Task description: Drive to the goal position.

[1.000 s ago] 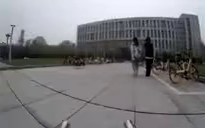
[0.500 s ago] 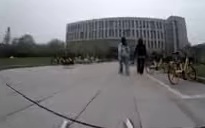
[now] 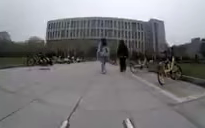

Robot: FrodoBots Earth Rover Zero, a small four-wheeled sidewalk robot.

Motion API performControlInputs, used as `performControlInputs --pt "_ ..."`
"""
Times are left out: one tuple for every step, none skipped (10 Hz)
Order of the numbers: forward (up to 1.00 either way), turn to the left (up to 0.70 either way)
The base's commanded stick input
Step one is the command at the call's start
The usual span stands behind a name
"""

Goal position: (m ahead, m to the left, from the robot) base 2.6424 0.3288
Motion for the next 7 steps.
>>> performControlInputs --pt "1.00 0.02" --pt "1.00 0.02" --pt "1.00 0.02" --pt "1.00 0.02" --pt "1.00 0.02" --pt "1.00 0.02" --pt "1.00 0.02"
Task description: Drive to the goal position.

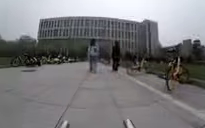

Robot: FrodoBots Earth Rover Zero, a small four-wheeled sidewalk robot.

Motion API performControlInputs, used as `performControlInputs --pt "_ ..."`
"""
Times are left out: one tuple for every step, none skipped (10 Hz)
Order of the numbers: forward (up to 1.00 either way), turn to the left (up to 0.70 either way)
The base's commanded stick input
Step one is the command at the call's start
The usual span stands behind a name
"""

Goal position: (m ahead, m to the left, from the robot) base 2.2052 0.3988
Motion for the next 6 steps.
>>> performControlInputs --pt "1.00 0.02" --pt "1.00 0.02" --pt "1.00 0.02" --pt "1.00 0.02" --pt "1.00 0.02" --pt "1.00 0.02"
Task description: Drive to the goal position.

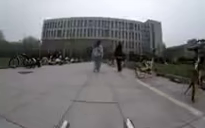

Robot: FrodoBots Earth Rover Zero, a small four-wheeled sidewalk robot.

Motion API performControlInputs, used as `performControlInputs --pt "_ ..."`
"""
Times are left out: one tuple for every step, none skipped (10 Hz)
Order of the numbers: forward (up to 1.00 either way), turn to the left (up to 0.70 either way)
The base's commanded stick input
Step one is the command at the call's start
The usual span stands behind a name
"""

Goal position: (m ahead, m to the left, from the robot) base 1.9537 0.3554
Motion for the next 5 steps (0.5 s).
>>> performControlInputs --pt "1.00 0.02" --pt "1.00 0.02" --pt "1.00 0.02" --pt "1.00 0.02" --pt "1.00 0.02"
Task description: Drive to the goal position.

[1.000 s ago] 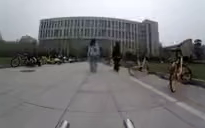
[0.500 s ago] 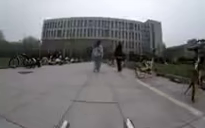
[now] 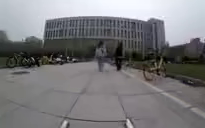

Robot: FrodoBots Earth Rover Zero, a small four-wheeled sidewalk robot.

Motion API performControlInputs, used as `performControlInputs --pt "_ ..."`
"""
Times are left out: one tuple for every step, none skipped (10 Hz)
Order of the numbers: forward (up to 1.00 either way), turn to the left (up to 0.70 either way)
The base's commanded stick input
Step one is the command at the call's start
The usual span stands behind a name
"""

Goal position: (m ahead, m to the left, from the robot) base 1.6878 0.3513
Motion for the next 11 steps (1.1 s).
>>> performControlInputs --pt "1.00 0.02" --pt "1.00 0.02" --pt "1.00 0.02" --pt "1.00 0.02" --pt "1.00 0.02" --pt "1.00 0.02" --pt "1.00 0.02" --pt "1.00 0.02" --pt "1.00 0.02" --pt "1.00 0.02" --pt "1.00 0.02"
